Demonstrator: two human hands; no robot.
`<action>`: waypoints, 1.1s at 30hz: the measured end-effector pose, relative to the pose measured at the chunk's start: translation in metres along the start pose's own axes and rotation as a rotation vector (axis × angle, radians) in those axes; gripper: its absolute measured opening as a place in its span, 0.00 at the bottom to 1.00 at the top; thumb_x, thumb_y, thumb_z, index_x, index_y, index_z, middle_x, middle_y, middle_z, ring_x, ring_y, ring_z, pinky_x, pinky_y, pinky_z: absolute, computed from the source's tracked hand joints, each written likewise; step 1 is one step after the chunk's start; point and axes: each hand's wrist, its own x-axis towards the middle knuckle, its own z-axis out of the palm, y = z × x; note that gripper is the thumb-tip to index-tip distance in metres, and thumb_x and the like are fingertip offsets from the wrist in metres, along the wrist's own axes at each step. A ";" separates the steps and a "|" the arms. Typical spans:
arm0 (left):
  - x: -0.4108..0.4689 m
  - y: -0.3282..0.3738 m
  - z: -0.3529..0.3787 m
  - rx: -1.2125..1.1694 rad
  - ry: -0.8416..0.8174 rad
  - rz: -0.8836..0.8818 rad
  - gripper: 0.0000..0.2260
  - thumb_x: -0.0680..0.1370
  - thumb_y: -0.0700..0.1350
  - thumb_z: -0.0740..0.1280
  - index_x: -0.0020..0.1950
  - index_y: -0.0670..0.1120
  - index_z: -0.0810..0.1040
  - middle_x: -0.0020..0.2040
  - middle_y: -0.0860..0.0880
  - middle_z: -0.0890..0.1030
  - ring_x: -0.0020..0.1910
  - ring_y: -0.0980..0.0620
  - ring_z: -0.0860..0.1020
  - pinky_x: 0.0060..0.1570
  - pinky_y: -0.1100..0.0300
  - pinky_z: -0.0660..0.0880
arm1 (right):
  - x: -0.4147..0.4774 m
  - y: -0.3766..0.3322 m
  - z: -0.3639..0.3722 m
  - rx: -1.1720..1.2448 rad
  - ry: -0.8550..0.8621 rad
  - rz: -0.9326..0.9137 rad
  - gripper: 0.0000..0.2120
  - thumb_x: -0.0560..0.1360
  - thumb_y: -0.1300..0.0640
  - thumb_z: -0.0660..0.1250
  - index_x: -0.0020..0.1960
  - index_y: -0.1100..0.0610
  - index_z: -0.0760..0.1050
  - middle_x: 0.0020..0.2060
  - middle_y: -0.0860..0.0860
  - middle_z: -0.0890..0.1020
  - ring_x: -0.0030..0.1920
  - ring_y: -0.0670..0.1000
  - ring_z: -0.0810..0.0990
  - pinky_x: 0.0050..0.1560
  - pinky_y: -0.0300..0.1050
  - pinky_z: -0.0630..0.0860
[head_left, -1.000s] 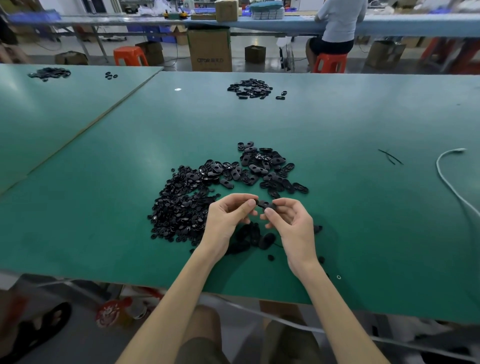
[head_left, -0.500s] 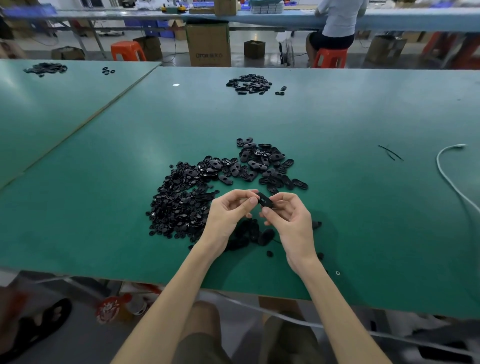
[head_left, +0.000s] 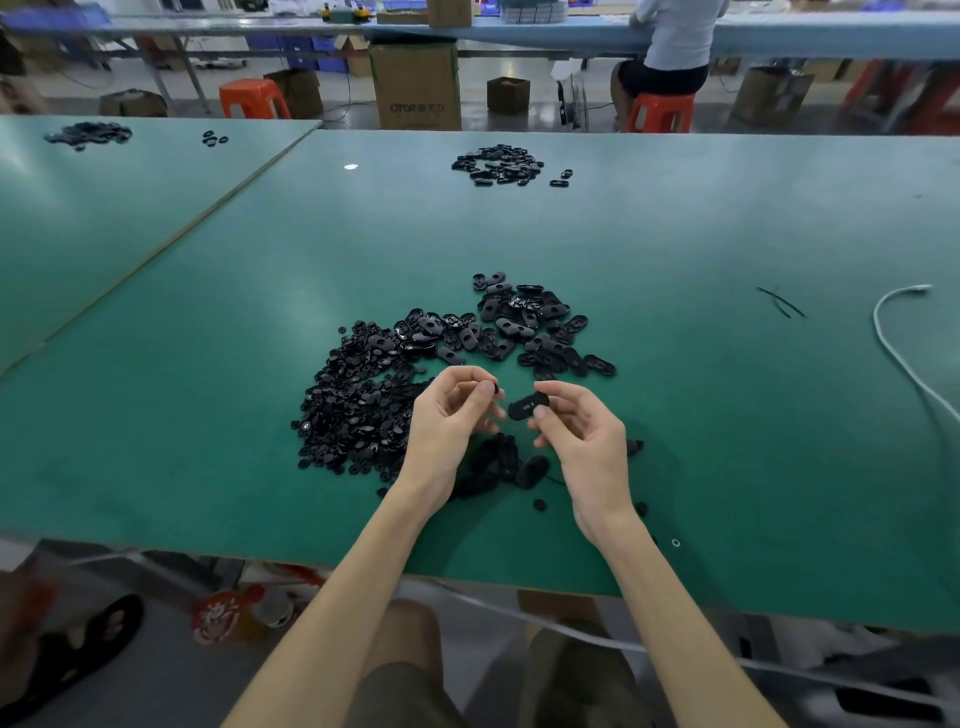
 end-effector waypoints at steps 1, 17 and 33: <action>0.000 -0.001 0.000 0.002 0.004 0.002 0.02 0.82 0.40 0.69 0.54 0.43 0.80 0.45 0.45 0.84 0.39 0.50 0.80 0.41 0.58 0.79 | 0.000 0.000 0.000 0.006 0.007 0.006 0.12 0.79 0.68 0.71 0.57 0.53 0.83 0.44 0.49 0.86 0.44 0.49 0.86 0.43 0.39 0.81; -0.002 -0.001 0.003 0.193 -0.055 0.035 0.07 0.77 0.40 0.76 0.54 0.44 0.85 0.45 0.45 0.86 0.38 0.52 0.83 0.39 0.61 0.79 | -0.001 0.003 0.000 -0.048 0.018 -0.002 0.11 0.78 0.66 0.73 0.55 0.52 0.82 0.43 0.50 0.86 0.45 0.49 0.86 0.42 0.40 0.81; -0.001 -0.003 0.007 0.323 -0.043 0.036 0.07 0.77 0.41 0.76 0.52 0.46 0.81 0.40 0.46 0.84 0.36 0.55 0.80 0.37 0.62 0.77 | -0.001 -0.001 0.001 -0.063 -0.038 0.006 0.15 0.77 0.66 0.74 0.50 0.44 0.84 0.42 0.50 0.87 0.45 0.50 0.86 0.43 0.41 0.81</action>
